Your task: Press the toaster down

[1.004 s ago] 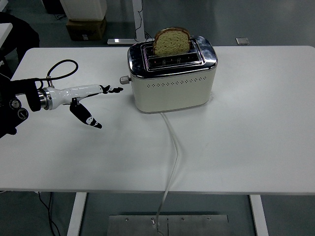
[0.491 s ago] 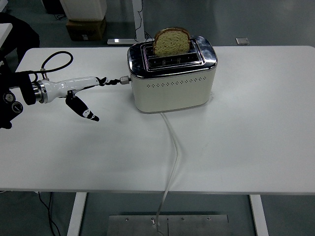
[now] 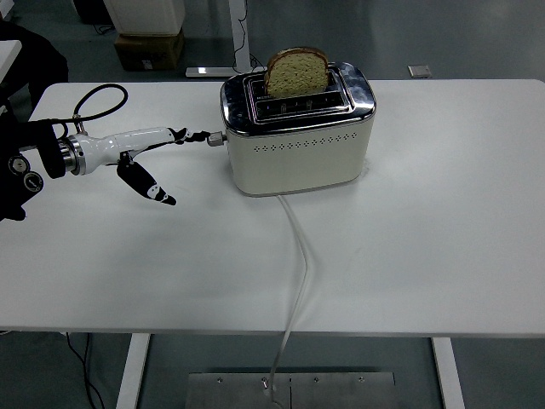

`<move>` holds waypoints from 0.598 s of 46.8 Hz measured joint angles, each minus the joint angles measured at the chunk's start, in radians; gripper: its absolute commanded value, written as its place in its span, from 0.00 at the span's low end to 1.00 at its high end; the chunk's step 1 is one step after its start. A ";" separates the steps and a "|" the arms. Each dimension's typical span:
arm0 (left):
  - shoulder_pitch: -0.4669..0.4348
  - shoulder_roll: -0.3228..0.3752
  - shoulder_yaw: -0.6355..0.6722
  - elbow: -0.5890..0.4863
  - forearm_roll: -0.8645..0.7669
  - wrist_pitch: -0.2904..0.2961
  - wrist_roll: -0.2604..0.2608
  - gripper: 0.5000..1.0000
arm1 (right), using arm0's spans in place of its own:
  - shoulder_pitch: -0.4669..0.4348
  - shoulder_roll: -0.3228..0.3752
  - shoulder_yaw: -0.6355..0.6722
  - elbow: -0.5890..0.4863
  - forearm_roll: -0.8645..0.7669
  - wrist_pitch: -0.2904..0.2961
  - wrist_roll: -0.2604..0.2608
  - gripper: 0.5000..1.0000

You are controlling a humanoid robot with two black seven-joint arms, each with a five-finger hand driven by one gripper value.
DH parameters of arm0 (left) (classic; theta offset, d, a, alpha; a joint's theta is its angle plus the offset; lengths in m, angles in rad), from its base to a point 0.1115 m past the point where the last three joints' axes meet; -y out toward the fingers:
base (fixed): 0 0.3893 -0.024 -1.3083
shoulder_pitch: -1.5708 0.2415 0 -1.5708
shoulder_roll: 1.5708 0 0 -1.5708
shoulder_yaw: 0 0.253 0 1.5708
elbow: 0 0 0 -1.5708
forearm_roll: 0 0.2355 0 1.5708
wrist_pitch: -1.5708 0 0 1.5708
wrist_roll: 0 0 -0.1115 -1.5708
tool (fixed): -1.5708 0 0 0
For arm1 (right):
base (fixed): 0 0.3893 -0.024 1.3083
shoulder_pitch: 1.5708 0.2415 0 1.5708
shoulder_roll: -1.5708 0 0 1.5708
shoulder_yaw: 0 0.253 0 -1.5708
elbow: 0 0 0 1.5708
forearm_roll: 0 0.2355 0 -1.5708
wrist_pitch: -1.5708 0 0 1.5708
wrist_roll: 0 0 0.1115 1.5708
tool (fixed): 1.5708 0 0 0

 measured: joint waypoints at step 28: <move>0.001 -0.070 0.005 0.080 0.000 0.000 0.002 1.00 | 0.000 0.000 0.000 0.000 0.000 0.000 0.000 1.00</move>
